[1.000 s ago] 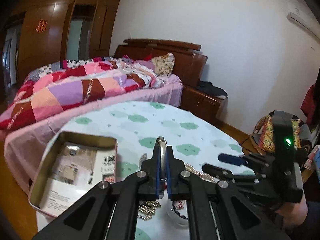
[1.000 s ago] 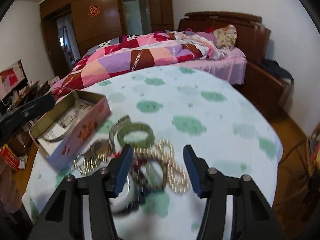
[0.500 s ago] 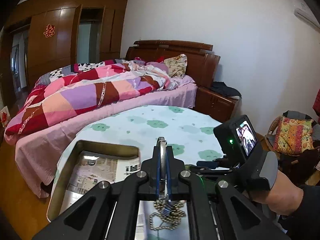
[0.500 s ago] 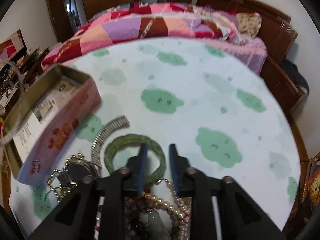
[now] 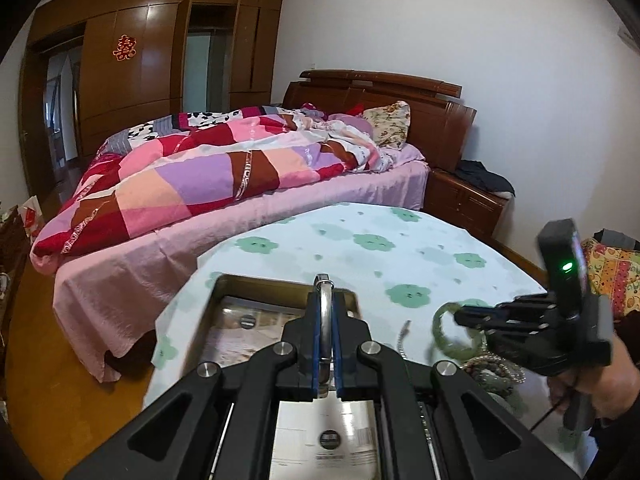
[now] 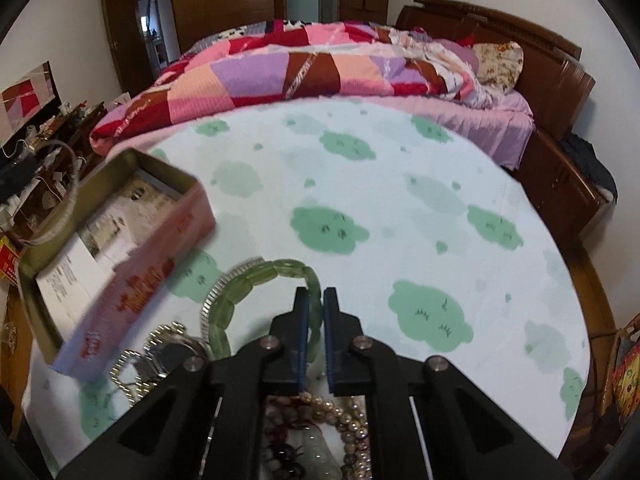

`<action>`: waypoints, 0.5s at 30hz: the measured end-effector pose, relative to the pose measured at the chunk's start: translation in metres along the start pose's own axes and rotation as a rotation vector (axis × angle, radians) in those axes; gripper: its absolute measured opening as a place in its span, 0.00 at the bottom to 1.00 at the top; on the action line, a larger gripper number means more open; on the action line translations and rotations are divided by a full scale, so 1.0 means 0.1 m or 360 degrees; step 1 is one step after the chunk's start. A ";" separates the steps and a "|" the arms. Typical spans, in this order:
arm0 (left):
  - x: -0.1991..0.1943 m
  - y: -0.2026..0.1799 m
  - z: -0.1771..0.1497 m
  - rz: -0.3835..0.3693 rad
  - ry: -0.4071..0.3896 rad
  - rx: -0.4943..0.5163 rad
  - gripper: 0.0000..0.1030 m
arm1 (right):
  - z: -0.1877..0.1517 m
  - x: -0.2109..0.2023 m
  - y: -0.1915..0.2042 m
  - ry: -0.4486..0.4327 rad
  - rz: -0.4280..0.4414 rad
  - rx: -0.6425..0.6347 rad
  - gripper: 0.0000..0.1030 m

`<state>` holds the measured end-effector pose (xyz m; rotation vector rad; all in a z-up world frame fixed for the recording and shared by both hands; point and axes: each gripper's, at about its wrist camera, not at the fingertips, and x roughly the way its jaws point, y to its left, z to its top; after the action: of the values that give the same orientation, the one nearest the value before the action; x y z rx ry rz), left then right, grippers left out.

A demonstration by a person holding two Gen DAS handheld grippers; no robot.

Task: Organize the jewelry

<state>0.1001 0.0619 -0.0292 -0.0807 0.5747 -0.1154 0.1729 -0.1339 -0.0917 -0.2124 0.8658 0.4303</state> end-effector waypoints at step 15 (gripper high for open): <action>0.27 0.29 0.10 0.0066 0.0098 0.0007 0.04 | 0.47 -0.10 0.55 -0.0092 0.0113 -0.0102 0.09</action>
<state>0.1305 0.0874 -0.0387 -0.0609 0.6372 -0.0793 0.1750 -0.0711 -0.0549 -0.2275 0.8050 0.5284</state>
